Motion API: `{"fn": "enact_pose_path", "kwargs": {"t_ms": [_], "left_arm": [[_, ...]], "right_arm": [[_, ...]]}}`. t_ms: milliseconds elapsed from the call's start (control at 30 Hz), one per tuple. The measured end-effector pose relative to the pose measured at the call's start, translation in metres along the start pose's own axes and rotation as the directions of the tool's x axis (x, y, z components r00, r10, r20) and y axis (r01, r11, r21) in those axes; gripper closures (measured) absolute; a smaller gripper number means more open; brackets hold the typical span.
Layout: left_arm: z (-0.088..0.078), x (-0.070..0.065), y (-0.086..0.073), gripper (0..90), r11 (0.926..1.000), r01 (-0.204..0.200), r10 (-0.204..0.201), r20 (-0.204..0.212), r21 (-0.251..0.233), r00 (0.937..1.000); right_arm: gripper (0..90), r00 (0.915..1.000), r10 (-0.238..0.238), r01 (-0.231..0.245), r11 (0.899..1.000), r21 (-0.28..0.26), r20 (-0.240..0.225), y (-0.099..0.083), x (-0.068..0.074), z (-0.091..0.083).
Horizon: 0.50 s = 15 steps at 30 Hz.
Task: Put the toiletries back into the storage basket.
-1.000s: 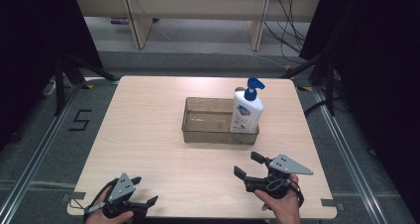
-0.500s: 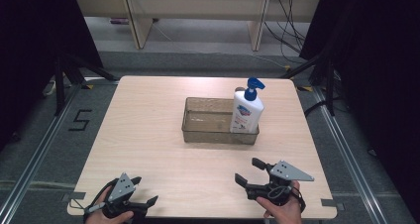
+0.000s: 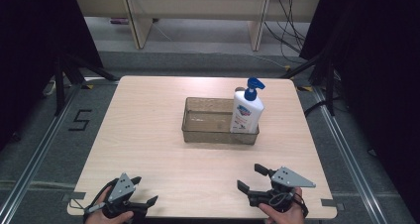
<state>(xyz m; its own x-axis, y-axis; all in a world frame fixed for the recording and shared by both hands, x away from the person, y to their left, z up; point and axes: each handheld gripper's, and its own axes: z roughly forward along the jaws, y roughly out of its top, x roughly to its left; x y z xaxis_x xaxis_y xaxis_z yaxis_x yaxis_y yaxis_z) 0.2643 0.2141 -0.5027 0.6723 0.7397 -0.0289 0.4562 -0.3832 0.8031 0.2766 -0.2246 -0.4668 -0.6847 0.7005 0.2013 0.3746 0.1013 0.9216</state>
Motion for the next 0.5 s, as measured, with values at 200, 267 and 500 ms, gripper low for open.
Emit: {"fn": "enact_pose_path", "kwargs": {"t_ms": [200,267,500], "left_arm": [[-0.0001,-0.0001,0.0000,14.8,1.0000,0.000,0.000,-0.002,0.000,1.0000],[0.0002,-0.0006,-0.0001,14.8,1.0000,0.004,-0.004,0.002,-0.003,1.0000],[0.0000,-0.0005,0.0000,14.8,1.0000,0.003,-0.003,0.001,-0.003,1.0000]], "right_arm": [[15.4,0.9998,-0.015,0.015,1.000,0.010,0.011,-0.0029,0.0013,-0.0036],[15.4,0.9999,-0.003,0.003,1.000,0.019,0.010,-0.0035,0.0019,-0.0049],[15.4,0.9999,-0.007,0.007,0.999,0.039,0.014,-0.0092,0.0002,-0.0069]]}}
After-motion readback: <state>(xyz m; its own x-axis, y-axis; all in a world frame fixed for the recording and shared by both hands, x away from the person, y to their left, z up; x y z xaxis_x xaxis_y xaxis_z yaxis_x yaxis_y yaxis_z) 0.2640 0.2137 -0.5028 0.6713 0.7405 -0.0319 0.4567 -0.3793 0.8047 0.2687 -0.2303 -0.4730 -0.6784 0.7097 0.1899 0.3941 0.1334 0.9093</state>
